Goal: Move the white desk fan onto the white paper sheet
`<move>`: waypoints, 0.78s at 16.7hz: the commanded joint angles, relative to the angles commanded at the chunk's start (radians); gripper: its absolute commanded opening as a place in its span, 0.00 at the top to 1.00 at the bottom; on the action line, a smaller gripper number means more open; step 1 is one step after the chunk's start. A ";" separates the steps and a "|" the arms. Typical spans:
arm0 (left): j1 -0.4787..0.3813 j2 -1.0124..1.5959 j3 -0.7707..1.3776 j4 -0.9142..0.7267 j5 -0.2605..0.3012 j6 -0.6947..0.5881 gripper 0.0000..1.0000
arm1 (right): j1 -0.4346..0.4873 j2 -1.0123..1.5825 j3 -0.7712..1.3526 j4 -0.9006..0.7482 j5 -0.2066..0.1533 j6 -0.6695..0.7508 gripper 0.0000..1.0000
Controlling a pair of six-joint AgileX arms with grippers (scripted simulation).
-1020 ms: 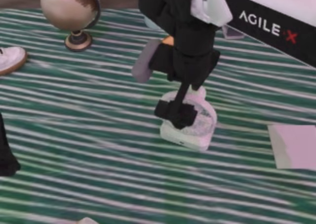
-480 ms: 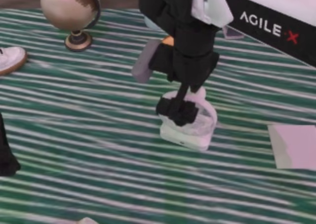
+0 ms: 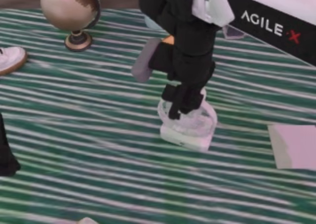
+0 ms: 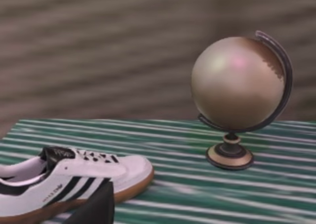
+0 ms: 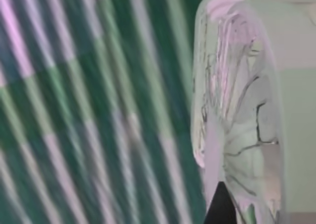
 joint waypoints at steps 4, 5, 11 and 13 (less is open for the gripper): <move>0.000 0.000 0.000 0.000 0.000 0.000 0.00 | 0.000 0.000 0.000 0.000 0.000 0.000 1.00; 0.000 0.000 0.000 0.000 0.000 0.000 0.00 | 0.000 0.000 0.000 0.000 0.000 0.000 1.00; 0.000 0.000 0.000 0.000 0.000 0.000 0.00 | -0.003 -0.005 0.004 -0.004 0.001 0.000 1.00; 0.000 0.000 0.000 0.000 0.000 0.000 0.00 | -0.002 0.005 0.043 -0.039 0.001 0.000 1.00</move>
